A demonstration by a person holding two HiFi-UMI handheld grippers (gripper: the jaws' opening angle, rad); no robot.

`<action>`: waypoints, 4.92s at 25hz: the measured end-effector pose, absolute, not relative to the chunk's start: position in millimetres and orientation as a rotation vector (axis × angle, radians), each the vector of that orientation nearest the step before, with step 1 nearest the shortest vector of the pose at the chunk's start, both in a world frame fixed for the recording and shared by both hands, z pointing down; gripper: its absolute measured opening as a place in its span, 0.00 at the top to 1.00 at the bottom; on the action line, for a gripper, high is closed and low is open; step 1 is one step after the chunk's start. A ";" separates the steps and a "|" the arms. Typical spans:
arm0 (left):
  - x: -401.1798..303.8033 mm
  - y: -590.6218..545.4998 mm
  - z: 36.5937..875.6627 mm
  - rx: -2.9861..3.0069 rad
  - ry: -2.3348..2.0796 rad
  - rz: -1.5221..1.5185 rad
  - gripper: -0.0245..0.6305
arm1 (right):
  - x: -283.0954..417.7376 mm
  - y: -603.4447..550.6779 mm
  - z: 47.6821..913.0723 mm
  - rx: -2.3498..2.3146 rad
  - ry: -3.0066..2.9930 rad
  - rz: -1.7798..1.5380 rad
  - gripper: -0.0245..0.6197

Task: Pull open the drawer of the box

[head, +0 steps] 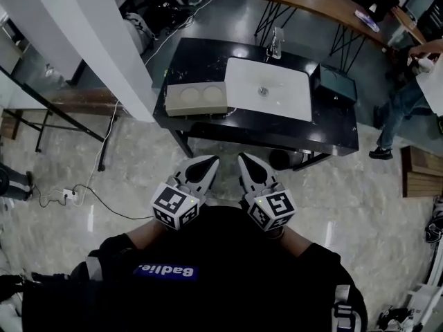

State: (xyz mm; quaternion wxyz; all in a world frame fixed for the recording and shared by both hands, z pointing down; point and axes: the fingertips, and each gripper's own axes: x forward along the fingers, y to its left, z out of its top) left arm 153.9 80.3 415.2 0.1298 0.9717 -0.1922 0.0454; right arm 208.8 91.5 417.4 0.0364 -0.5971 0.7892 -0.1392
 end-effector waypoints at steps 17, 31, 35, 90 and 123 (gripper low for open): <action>54.9 -164.5 429.3 2.674 -0.566 0.043 0.96 | 134.8 -127.0 412.2 -2.071 2.460 -0.452 0.96; 18.6 -233.8 474.2 2.543 -0.533 0.092 0.96 | 118.4 -196.4 424.0 -2.187 2.491 -0.392 0.96; 14.3 -241.2 489.3 2.489 -0.547 0.120 0.96 | 121.4 -211.1 434.1 -2.199 2.528 -0.359 0.96; 40.7 -262.9 624.8 1.713 -0.663 -0.114 0.92 | 190.4 -307.8 568.9 -2.180 3.138 -0.389 0.96; 39.0 -261.7 628.5 1.687 -0.640 -0.116 0.92 | 192.1 -309.4 583.5 -2.200 3.181 -0.567 0.96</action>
